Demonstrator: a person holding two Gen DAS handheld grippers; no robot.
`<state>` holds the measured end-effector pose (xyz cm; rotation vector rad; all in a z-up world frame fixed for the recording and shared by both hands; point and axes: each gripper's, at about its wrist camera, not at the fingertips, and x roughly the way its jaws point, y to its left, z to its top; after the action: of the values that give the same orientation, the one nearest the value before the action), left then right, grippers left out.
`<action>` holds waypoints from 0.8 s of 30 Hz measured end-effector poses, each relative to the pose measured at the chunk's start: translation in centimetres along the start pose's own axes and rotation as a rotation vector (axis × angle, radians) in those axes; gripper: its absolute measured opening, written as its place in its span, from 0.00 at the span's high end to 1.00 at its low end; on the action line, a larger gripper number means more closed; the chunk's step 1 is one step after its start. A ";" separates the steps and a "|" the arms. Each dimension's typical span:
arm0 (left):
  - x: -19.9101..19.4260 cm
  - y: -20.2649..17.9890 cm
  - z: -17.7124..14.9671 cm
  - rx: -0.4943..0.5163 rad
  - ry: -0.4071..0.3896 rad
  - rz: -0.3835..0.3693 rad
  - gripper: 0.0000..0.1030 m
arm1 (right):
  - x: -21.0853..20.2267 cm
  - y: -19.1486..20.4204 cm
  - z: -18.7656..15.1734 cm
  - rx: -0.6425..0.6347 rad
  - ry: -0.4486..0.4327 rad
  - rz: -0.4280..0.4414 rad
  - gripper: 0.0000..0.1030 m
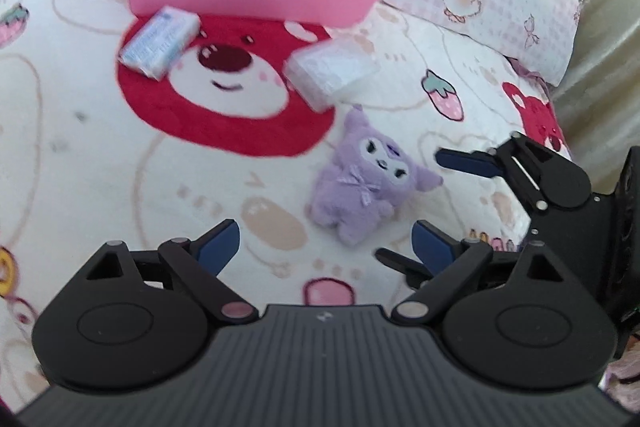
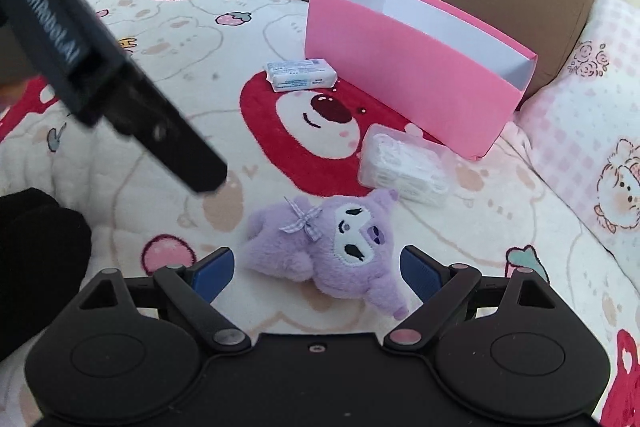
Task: Organize objects
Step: 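Close the left tool on the purple plush toy's body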
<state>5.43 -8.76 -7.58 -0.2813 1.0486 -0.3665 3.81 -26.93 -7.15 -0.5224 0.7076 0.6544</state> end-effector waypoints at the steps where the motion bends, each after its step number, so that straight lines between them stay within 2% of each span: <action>1: 0.4 -0.2 0.0 -0.005 0.008 -0.009 0.09 | 0.2 -0.1 -0.1 -0.002 -0.003 0.008 0.11; 5: 1.9 -1.4 -0.2 0.022 0.005 0.006 0.10 | 0.8 -0.4 -0.6 0.009 -0.017 0.037 0.11; 9: 3.4 -1.4 -0.2 -0.017 0.027 -0.024 0.16 | 1.6 -1.1 -1.0 0.040 -0.013 0.031 0.11; 11: 3.9 -1.4 -0.2 -0.026 0.015 -0.009 0.18 | 2.0 -1.4 -1.1 0.045 -0.019 0.013 0.11; 15: 5.1 -0.5 0.3 -0.106 0.022 -0.023 0.21 | 2.7 -1.7 -1.1 0.081 -0.007 0.026 0.11; 18: 5.7 -0.3 0.9 -0.128 0.022 0.002 0.23 | 2.4 -1.6 -1.0 0.111 -0.002 0.015 0.11; 20: 6.1 0.0 0.9 -0.165 0.031 -0.027 0.24 | 2.2 -1.4 -1.0 0.091 0.002 0.025 0.11; 22: 6.6 0.2 0.8 -0.198 0.049 -0.051 0.30 | 2.4 -1.4 -0.8 0.064 0.005 0.020 0.11; 24: 7.1 0.0 0.5 -0.193 0.061 -0.030 0.47 | 3.1 -1.7 -0.6 0.082 0.023 0.031 0.11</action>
<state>9.09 -11.76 -12.96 -0.4613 1.1426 -0.3024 6.56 -27.38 -9.41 -0.4449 0.7617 0.6462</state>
